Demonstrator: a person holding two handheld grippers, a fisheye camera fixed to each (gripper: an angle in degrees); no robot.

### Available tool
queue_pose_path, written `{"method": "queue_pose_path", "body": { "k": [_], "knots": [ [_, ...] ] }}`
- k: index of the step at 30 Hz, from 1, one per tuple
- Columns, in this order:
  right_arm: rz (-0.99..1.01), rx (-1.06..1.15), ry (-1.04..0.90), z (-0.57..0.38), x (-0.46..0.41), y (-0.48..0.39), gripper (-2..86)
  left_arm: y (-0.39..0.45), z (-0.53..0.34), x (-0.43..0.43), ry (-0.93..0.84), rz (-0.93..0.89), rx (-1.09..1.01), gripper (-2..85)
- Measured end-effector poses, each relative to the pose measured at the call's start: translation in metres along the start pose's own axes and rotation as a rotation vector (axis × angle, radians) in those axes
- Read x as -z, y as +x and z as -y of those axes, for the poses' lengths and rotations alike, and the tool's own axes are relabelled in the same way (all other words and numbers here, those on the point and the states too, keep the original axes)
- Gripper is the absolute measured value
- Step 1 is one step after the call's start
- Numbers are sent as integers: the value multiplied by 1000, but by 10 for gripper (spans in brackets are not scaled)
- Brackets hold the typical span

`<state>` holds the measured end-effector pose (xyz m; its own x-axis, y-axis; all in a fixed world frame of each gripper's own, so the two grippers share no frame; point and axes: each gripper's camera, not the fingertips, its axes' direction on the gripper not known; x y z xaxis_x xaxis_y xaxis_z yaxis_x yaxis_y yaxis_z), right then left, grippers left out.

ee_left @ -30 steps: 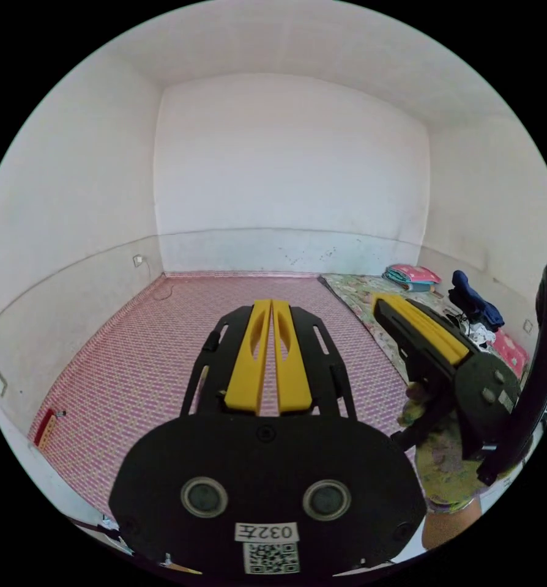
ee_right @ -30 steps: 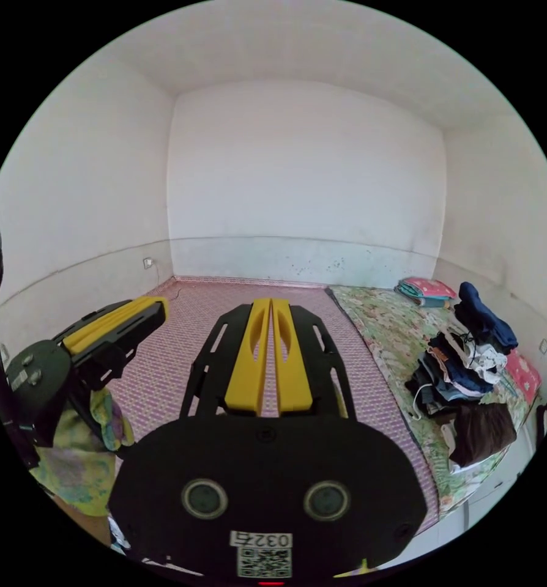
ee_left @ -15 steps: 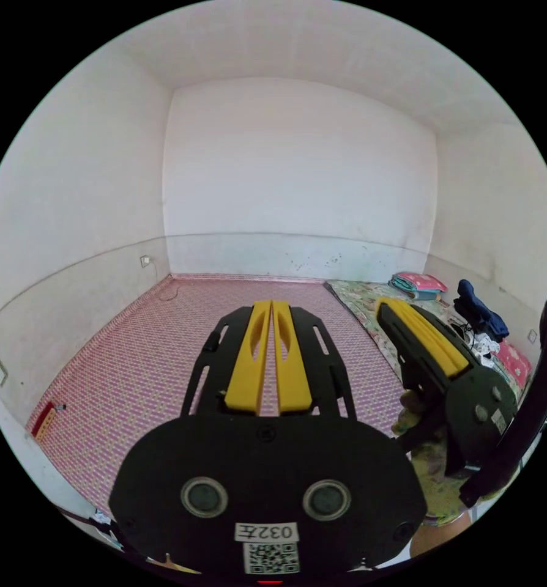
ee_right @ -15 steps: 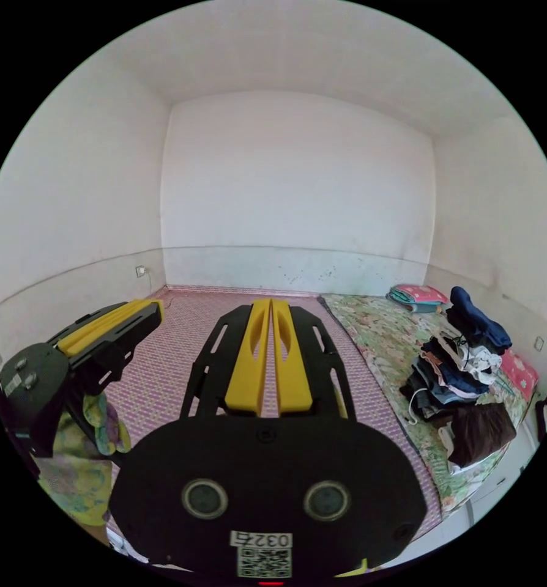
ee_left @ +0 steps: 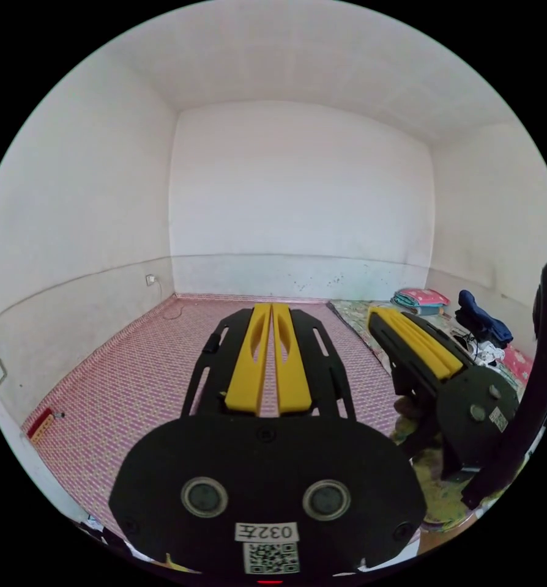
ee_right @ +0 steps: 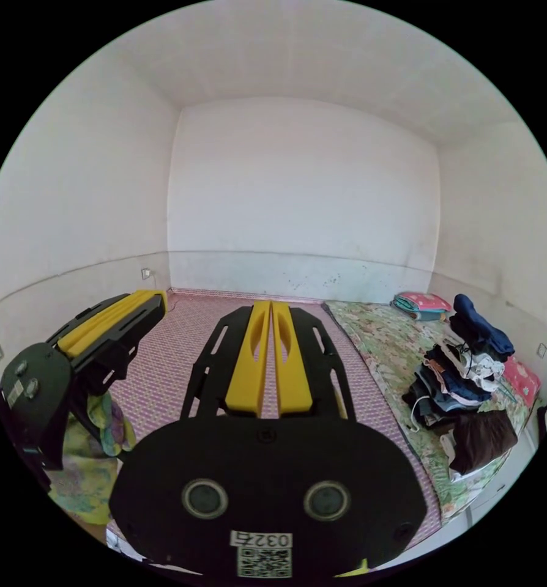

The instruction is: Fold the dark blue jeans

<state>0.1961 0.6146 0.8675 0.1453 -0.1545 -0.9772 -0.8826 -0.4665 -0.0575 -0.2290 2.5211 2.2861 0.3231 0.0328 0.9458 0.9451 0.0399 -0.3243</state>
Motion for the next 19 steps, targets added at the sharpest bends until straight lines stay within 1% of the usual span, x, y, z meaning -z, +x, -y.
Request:
{"method": "queue_pose_path", "body": {
  "k": [13, 19],
  "knots": [
    [-18, 3, 43, -1, 21, -17, -10, 62, -1, 3, 51, 33, -31, -10],
    [-6, -9, -44, 1, 28, -31, -10, 98, 10, -2, -13, -7, -33, -10]
  ]
}}
